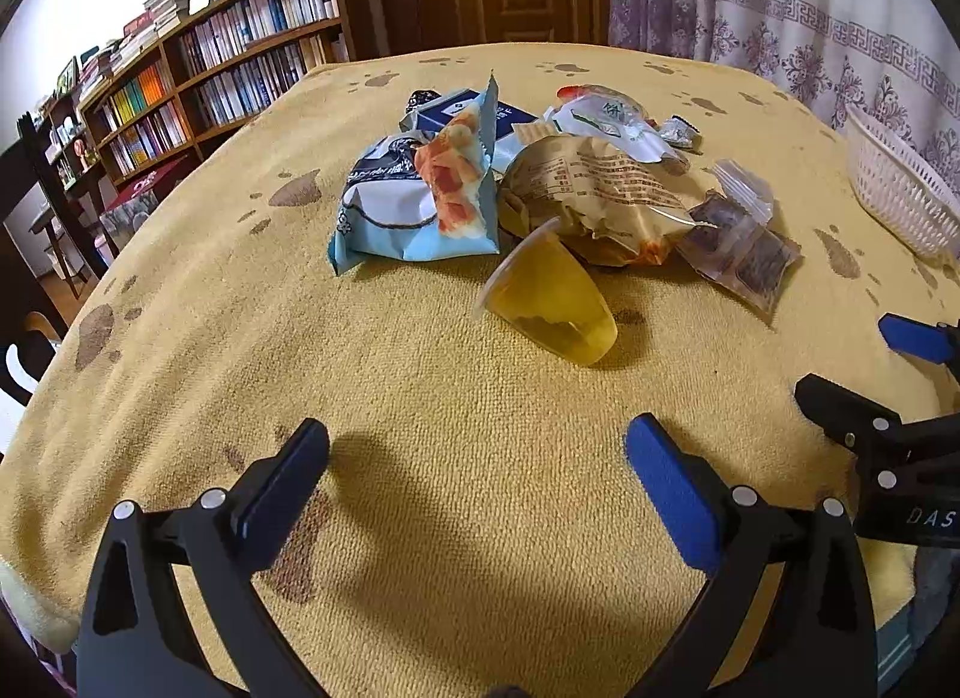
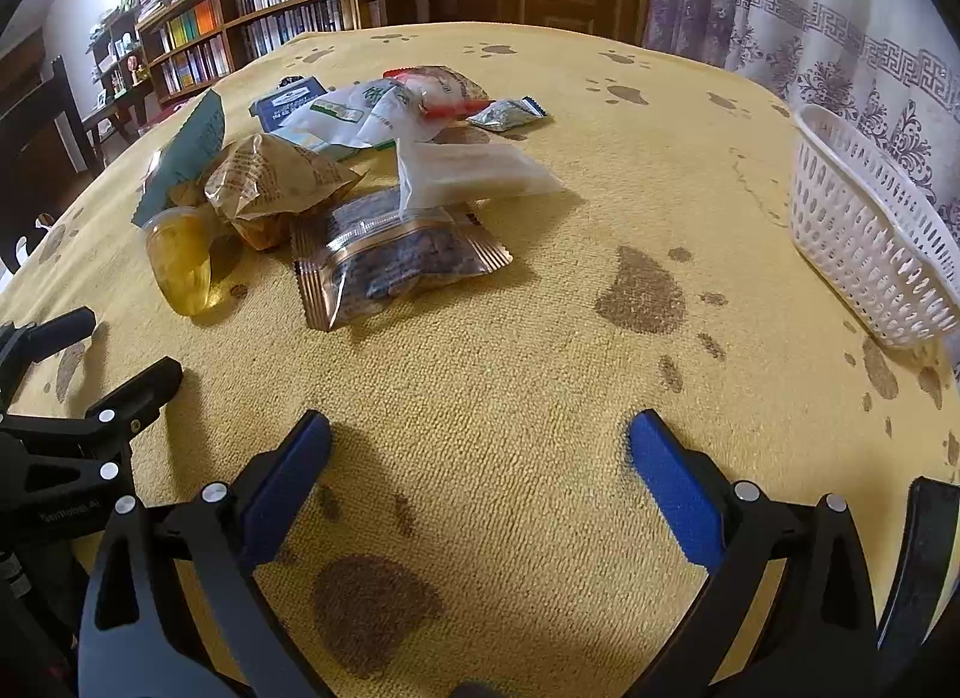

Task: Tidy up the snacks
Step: 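Move the left tool toward the yellow jelly cup in the snack pile, then grasp the yellow jelly cup with the left tool while the right tool grasps the dried-fruit bag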

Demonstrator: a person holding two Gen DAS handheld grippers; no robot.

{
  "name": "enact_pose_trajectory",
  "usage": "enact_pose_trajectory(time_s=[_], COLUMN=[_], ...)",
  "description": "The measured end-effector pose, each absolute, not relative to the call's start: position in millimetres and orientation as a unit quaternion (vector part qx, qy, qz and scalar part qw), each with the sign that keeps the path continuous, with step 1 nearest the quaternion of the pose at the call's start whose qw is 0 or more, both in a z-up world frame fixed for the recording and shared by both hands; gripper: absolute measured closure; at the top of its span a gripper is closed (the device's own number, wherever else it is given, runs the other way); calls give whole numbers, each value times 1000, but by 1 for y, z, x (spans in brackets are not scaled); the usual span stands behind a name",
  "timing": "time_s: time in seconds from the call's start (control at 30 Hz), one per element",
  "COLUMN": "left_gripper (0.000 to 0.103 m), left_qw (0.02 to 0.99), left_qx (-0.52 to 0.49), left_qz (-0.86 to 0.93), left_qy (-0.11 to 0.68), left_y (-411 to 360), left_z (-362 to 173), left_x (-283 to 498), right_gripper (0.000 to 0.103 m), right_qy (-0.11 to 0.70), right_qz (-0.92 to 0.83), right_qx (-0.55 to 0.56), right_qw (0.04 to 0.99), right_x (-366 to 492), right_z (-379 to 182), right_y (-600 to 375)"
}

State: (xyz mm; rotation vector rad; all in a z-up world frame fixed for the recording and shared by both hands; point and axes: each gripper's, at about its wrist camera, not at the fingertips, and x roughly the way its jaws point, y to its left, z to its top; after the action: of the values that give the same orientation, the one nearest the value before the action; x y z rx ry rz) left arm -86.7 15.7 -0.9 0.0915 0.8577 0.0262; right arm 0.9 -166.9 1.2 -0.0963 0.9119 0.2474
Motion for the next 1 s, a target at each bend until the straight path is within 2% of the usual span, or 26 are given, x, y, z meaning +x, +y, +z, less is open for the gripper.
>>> enact_pose_trajectory(time_s=[0.17, 0.8, 1.0], left_gripper=[5, 6, 37], left_qw=[907, 912, 904], left_qx=[1, -52, -68], left_qz=[-9, -5, 3], left_qy=[420, 407, 422], left_y=[30, 29, 24], left_z=[1, 26, 19], left_x=[-85, -62, -43], right_gripper=[2, 2, 2], right_qy=[438, 439, 439], right_qz=[120, 122, 122], right_qx=[-45, -43, -42], right_qw=[890, 889, 889], right_x=[0, 3, 3], right_z=[2, 0, 0], right_y=[-167, -167, -166])
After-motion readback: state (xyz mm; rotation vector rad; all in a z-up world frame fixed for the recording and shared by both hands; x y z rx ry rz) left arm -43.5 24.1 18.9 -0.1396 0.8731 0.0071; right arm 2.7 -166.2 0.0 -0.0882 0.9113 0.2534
